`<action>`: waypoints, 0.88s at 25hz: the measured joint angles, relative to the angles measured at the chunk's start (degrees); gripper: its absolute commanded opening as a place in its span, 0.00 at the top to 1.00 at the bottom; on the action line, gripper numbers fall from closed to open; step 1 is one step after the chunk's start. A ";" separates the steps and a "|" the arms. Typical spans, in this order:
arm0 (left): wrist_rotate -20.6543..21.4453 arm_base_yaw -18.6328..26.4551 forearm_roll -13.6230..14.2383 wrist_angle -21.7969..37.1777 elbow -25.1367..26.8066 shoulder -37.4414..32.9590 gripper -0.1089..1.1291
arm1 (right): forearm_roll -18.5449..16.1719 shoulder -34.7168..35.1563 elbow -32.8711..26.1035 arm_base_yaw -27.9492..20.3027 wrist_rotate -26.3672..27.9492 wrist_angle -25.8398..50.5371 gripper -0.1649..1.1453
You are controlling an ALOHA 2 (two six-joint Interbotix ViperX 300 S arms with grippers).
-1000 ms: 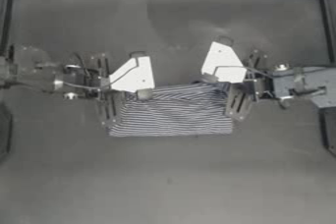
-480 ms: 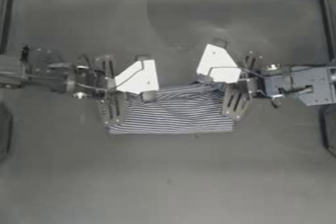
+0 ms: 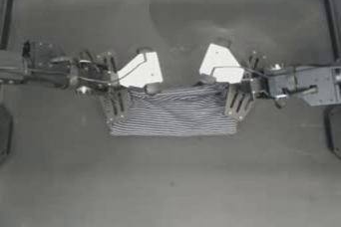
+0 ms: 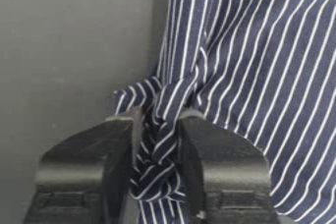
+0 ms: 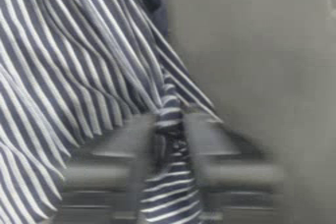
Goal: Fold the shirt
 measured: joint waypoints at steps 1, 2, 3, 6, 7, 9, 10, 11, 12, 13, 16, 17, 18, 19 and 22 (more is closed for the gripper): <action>0.00 0.00 0.00 0.00 -0.09 0.00 0.33 | 0.18 0.00 -0.35 -0.09 0.00 0.00 0.32; 0.00 -0.09 0.00 0.00 -0.26 -0.09 0.31 | 0.26 0.00 -0.62 -0.09 0.00 0.00 0.32; 0.00 -0.09 0.00 0.00 -0.44 -0.09 0.28 | 0.26 0.00 -0.97 -0.09 0.00 0.09 0.32; -0.09 0.00 0.00 0.00 -0.79 -0.62 0.21 | 0.70 -0.09 -2.46 -0.09 -0.09 1.49 0.32; -0.18 0.18 0.00 0.00 -0.97 -1.14 0.19 | 0.97 -0.26 -2.90 -0.09 -0.09 1.85 0.32; -0.26 0.35 -0.09 0.00 -1.05 -2.29 0.17 | 1.67 -0.88 -3.52 -0.09 -0.09 2.46 0.32; -0.26 0.44 -0.18 0.00 -1.23 -2.81 0.17 | 2.11 -1.23 -3.69 -0.09 -0.09 2.55 0.31; -0.26 0.53 -0.44 -0.09 -1.23 -3.43 0.17 | 2.72 -1.67 -3.78 -0.26 -0.09 2.55 0.31; -0.26 0.62 -0.70 -0.26 -1.23 -4.04 0.17 | 3.43 -2.20 -3.78 -0.35 -0.09 2.46 0.31; -0.26 0.79 -0.88 -0.70 -1.23 -4.57 0.17 | 4.66 -3.08 -3.78 -0.70 -0.09 2.29 0.30; -0.26 1.14 -2.37 -2.29 -1.23 -6.68 0.17 | 7.47 -5.71 -3.60 -1.85 -0.26 1.49 0.27; -0.26 1.23 -2.72 -2.81 -1.14 -7.38 0.17 | 8.79 -6.68 -3.60 -2.37 -0.35 1.14 0.24; -0.18 1.23 -3.25 -3.69 -0.88 -8.35 0.17 | 10.20 -7.73 -3.60 -2.99 -0.62 0.79 0.21; -0.09 1.32 -3.78 -4.48 -0.70 -9.05 0.17 | 11.69 -8.88 -3.60 -3.43 -0.97 0.44 0.17; 0.26 1.05 -5.54 -7.82 0.79 -11.07 0.18 | 16.70 -11.25 -3.52 -4.04 -2.55 -0.53 0.09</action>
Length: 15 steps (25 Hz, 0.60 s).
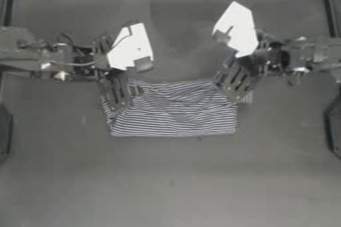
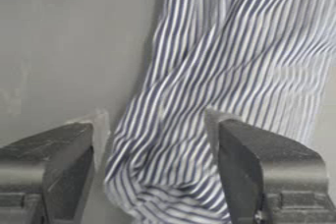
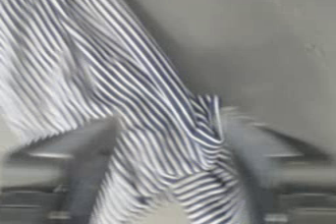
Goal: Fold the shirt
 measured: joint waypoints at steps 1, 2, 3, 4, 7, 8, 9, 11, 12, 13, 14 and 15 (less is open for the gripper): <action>0.09 -0.18 -0.44 -1.32 0.44 -0.53 0.18 | 2.02 -0.53 0.00 0.00 -0.44 -0.09 0.09; 0.35 -0.35 -0.79 -2.90 1.23 -1.23 0.18 | 4.83 -0.88 0.09 0.00 -0.88 0.18 0.10; 0.44 -0.97 -1.05 -4.39 1.93 -1.93 0.18 | 7.91 -1.32 0.09 -0.09 -1.32 1.05 0.10; 0.53 -1.41 -1.14 -5.71 2.64 -2.64 0.18 | 10.11 -1.67 0.09 -0.09 -1.32 1.85 0.10; 0.97 -2.81 -1.14 -8.44 4.22 -3.78 0.18 | 14.68 -2.55 0.88 0.18 -0.35 4.22 0.10; 1.23 -3.25 -1.14 -8.79 4.57 -3.78 0.18 | 15.73 -2.81 1.23 0.35 0.00 4.83 0.10; 1.76 -3.87 -1.05 -8.96 4.75 -3.78 0.18 | 16.70 -3.16 1.76 0.62 0.79 5.19 0.10; 2.99 -5.01 -1.05 -9.58 4.75 -3.78 0.18 | 17.75 -4.04 2.99 1.41 3.34 5.10 0.10; 3.43 -5.27 -1.14 -9.84 4.83 -3.78 0.18 | 17.75 -4.57 3.96 2.11 5.62 4.57 0.10; 3.96 -5.54 -1.14 -10.20 4.75 -3.78 0.18 | 17.40 -4.92 4.66 2.81 8.09 3.96 0.10; 4.39 -5.62 -1.14 -10.72 4.83 -3.78 0.18 | 16.44 -5.36 5.54 3.60 10.63 3.25 0.11; 4.92 -5.89 -1.05 -11.78 4.83 -3.78 0.18 | 15.12 -5.62 6.24 4.39 13.54 2.72 0.11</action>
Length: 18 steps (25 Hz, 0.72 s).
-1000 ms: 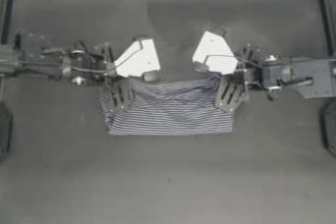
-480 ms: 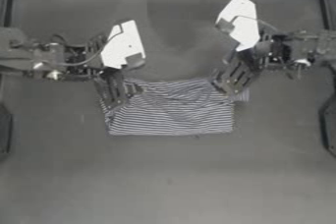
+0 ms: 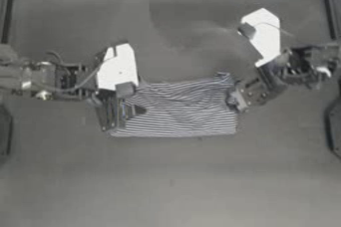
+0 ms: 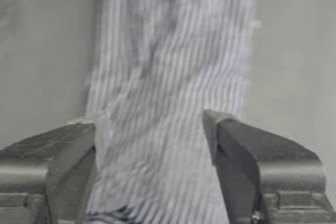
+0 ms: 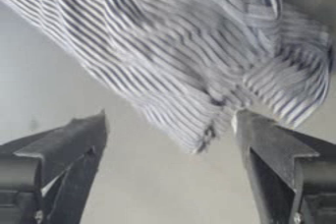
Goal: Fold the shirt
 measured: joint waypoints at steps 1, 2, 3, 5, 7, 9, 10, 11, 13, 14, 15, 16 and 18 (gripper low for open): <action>0.35 0.00 -0.09 -0.79 0.00 0.00 0.18 | -1.58 -0.18 0.62 0.79 3.08 -0.35 0.11; 0.70 0.09 -0.09 -1.49 -0.09 0.00 0.18 | -3.52 -0.26 1.23 1.58 6.77 -0.53 0.11; 0.79 0.09 0.00 -2.02 0.00 0.00 0.18 | -5.36 -0.26 1.58 2.37 9.67 -0.53 0.11; 1.58 0.35 0.00 -3.08 0.00 0.00 0.18 | -10.63 -0.26 2.29 4.22 18.11 -0.44 0.12; 2.20 0.53 0.00 -3.78 0.00 0.09 0.18 | -17.58 -0.26 3.25 6.68 29.18 0.09 0.12; 2.72 0.53 0.00 -4.75 0.00 0.26 0.18 | -24.43 -0.26 3.96 9.05 38.32 0.35 0.12; 2.99 0.70 0.00 -5.36 0.00 0.35 0.18 | -27.42 -0.26 4.13 10.20 42.71 0.35 0.12; 3.16 0.88 0.09 -5.80 0.00 0.62 0.18 | -30.06 -0.26 4.48 11.07 46.67 0.44 0.12; 3.78 1.05 0.00 -6.59 0.00 1.32 0.18 | -34.28 -0.26 5.27 12.30 52.82 0.26 0.12; 3.96 1.05 0.09 -6.77 0.00 1.58 0.18 | -35.60 -0.35 5.62 12.74 54.84 0.18 0.12; 4.22 1.05 0.09 -7.03 0.00 1.93 0.18 | -36.74 -0.26 6.06 13.10 57.22 -0.35 0.12; 4.22 1.05 0.09 -7.29 0.00 2.29 0.18 | -37.62 -0.26 6.59 13.36 59.50 -0.97 0.12; 4.48 1.05 0.00 -7.82 0.00 3.08 0.18 | -39.02 -0.26 7.73 13.62 63.19 -3.16 0.12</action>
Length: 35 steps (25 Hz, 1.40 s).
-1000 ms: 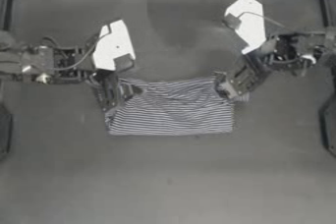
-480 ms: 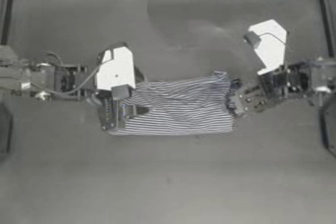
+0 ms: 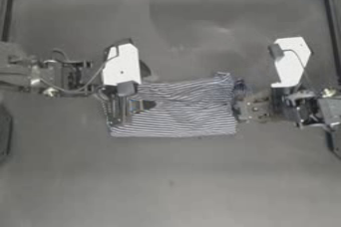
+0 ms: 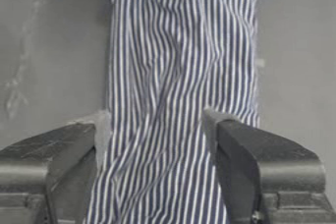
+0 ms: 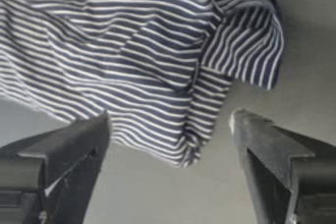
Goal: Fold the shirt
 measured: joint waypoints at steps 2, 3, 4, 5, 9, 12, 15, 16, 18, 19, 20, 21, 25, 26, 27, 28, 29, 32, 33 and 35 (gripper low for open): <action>0.09 0.00 0.09 -0.53 0.09 0.62 0.18 | -0.62 0.35 0.62 0.00 1.58 -1.76 0.12; 0.09 0.00 0.09 -0.62 0.09 0.88 0.18 | -0.79 0.79 0.88 0.00 2.37 -2.29 0.12; 0.09 0.00 0.00 -0.70 0.09 1.14 0.18 | -1.05 1.23 1.05 0.00 2.81 -2.64 0.12; 0.09 0.09 0.09 -0.70 0.00 1.32 0.18 | -1.23 1.85 1.14 0.00 3.25 -2.99 0.12; 0.09 0.09 0.09 -0.97 0.09 2.02 0.18 | -2.20 3.60 1.23 -0.09 4.48 -4.31 0.12; 0.09 0.18 0.09 -1.05 0.00 2.37 0.18 | -3.08 5.01 1.76 -1.23 5.19 -7.12 0.12; 0.09 0.18 0.09 -1.05 0.00 2.90 0.18 | -3.69 6.33 1.85 -2.46 5.19 -9.40 0.12; 0.00 0.18 0.09 -1.05 0.00 3.08 0.18 | -4.04 6.86 2.11 -2.90 5.19 -10.11 0.12; 0.09 0.18 0.09 -1.05 0.00 3.43 0.18 | -4.83 7.65 2.20 -3.78 5.27 -11.07 0.12; 0.09 0.18 0.09 -1.14 0.00 3.78 0.18 | -5.19 7.82 2.20 -4.13 5.27 -11.34 0.12; 0.09 0.18 0.09 -1.23 0.00 4.04 0.18 | -5.54 8.09 2.37 -4.57 5.27 -11.51 0.12; 0.09 0.18 0.09 -1.32 0.00 4.31 0.18 | -5.80 8.26 2.46 -4.83 5.27 -11.78 0.12; 0.09 0.09 0.09 -1.41 0.00 4.57 0.18 | -7.47 9.40 2.55 -6.77 5.36 -13.62 0.12; 0.09 0.09 0.00 -1.41 0.00 4.57 0.18 | -7.91 10.11 2.55 -7.38 5.45 -14.68 0.12; 0.09 0.18 0.09 -1.41 0.00 4.57 0.18 | -8.35 10.72 2.55 -7.73 5.45 -15.56 0.12; 0.09 0.18 0.09 -1.32 0.00 4.57 0.18 | -8.53 11.25 2.55 -8.17 5.45 -16.44 0.12; 0.09 0.09 0.00 -1.41 0.00 4.57 0.18 | -8.61 11.78 2.55 -8.44 5.45 -17.05 0.12; 0.09 0.18 0.09 -1.41 0.00 4.57 0.18 | -8.79 13.18 2.46 -8.61 5.45 -18.19 0.12; 0.00 0.18 0.09 -1.41 0.00 4.57 0.18 | -8.88 13.36 2.46 -8.70 5.45 -18.54 0.12; 0.09 0.18 0.09 -1.41 0.00 4.57 0.18 | -9.23 13.71 2.29 -8.79 5.36 -18.72 0.12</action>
